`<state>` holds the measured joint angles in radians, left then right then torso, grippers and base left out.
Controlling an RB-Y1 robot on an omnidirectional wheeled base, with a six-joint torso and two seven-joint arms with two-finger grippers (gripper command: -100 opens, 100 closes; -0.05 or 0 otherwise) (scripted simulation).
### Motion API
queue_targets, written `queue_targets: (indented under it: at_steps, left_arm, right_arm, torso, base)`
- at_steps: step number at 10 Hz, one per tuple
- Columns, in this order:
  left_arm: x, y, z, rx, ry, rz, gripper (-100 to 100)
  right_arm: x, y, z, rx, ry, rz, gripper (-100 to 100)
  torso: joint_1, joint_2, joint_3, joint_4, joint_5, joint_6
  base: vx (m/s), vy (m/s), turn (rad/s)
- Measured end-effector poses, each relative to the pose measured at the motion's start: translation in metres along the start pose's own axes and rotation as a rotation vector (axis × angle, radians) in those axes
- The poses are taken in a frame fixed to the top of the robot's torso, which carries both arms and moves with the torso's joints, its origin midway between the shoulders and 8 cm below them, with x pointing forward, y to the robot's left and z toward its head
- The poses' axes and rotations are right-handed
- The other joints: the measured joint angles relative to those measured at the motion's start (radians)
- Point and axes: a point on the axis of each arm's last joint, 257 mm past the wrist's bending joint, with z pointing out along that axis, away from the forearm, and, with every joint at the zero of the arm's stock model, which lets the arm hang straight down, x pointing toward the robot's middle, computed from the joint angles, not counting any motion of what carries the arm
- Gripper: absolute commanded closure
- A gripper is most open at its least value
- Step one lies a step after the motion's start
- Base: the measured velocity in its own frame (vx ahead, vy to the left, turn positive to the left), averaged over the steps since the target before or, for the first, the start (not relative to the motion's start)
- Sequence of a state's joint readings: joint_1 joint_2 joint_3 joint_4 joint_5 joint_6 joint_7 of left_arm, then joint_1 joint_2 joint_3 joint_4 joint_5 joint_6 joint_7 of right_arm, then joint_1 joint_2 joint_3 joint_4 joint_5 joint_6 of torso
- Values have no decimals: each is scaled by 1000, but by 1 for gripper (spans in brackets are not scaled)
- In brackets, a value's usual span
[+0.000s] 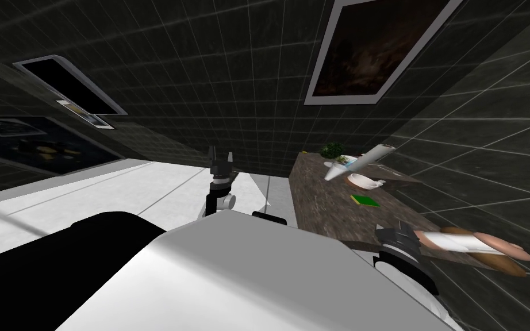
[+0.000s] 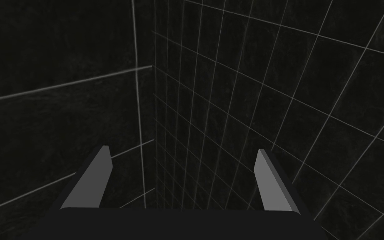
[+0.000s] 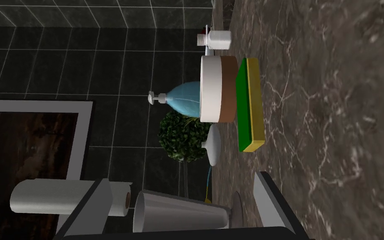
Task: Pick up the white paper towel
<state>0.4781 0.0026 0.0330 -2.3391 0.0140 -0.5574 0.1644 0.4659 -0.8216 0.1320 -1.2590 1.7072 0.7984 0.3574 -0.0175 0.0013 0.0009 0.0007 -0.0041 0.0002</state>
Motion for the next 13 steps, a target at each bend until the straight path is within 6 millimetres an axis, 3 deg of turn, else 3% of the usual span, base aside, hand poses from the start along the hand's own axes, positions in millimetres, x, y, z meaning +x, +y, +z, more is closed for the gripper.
queue_targets:
  at_steps: [5,7,11,13]
  left_arm:
    - [0,0,0,0,0,0,0]
    - [0,0,0,0,0,0,0]
    - [0,0,0,0,0,0,0]
    - [0,0,0,0,0,0,0]
  right_arm:
    - [-51,-1,24,-27,16,382,-100]
    - [-62,-2,32,-33,16,470,-100]
    - [-112,-16,52,-50,2,771,-100]
    - [-124,-20,61,-56,-6,851,-100]
  torso:
    - [-4,-2,-1,-1,-1,1]
    - [-3,-6,-3,-1,-1,0]
    - [-6,-4,-2,-1,-1,1]
    - [-4,-8,-4,-2,-1,1]
  base:
    - [-160,-59,95]
    - [-108,-53,82]
    - [-133,-83,68]
    - [-84,-59,45]
